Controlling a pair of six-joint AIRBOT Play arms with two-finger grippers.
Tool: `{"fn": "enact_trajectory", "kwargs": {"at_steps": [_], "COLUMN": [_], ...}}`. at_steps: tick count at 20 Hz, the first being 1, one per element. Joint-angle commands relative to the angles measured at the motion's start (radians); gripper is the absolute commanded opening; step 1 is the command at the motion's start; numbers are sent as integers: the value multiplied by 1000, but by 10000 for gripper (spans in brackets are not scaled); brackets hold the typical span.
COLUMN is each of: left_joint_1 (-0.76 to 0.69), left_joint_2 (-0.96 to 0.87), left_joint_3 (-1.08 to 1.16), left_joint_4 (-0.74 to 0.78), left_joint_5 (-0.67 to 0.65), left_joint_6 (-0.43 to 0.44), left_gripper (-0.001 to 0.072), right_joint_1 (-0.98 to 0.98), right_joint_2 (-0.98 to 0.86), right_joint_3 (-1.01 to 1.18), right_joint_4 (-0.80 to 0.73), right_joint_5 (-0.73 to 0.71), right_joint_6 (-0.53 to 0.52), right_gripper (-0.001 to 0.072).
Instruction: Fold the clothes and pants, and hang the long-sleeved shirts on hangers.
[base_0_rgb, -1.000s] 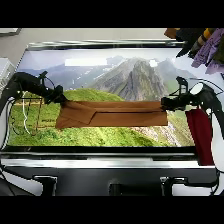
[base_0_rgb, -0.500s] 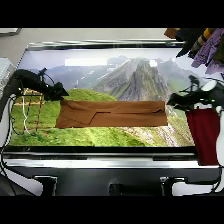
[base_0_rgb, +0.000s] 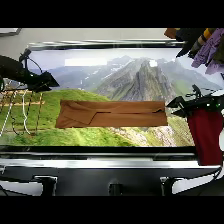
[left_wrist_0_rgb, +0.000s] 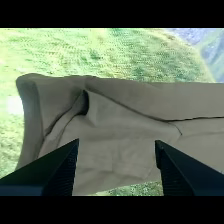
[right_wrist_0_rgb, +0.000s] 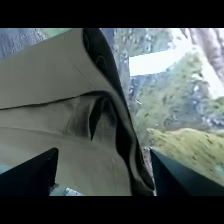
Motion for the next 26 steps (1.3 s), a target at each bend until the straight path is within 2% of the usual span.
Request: {"fn": "enact_trajectory", "kwargs": {"at_steps": [1,10,12,13,15,16,17,18,19,23,26], "left_joint_1": [-1,-1,-1,-1,-1,-1,-1,-2,-5,-69,-174], "left_joint_2": [31,30,26,24,22,21,20,18,14,-34,-92], "left_joint_3": [3,2,2,2,1,-1,-1,-1,-1,-30,-142], "left_joint_4": [21,21,21,21,20,20,20,20,17,-39,-204], "left_joint_5": [31,36,36,36,36,35,37,36,34,7,-132], "left_joint_6": [0,-3,-3,-3,-3,-3,-3,-3,-3,-3,-31], "left_gripper": [551,551,550,549,519,491,357,167,8,14,14], "right_joint_1": [11,98,119,126,130,130,130,130,130,130,130], "right_joint_2": [-45,-85,-86,-85,-79,-67,-48,-23,3,113,196], "right_joint_3": [1,0,0,0,1,2,2,2,5,45,46], "right_joint_4": [30,34,3,-6,3,4,1,-6,-16,-56,-66], "right_joint_5": [-1,-63,-71,-70,-60,-53,-49,-45,-38,38,64], "right_joint_6": [-34,-30,-23,-24,-29,-34,-31,-15,12,90,132], "right_gripper": [638,628,507,390,105,35,32,32,32,32,31]}}
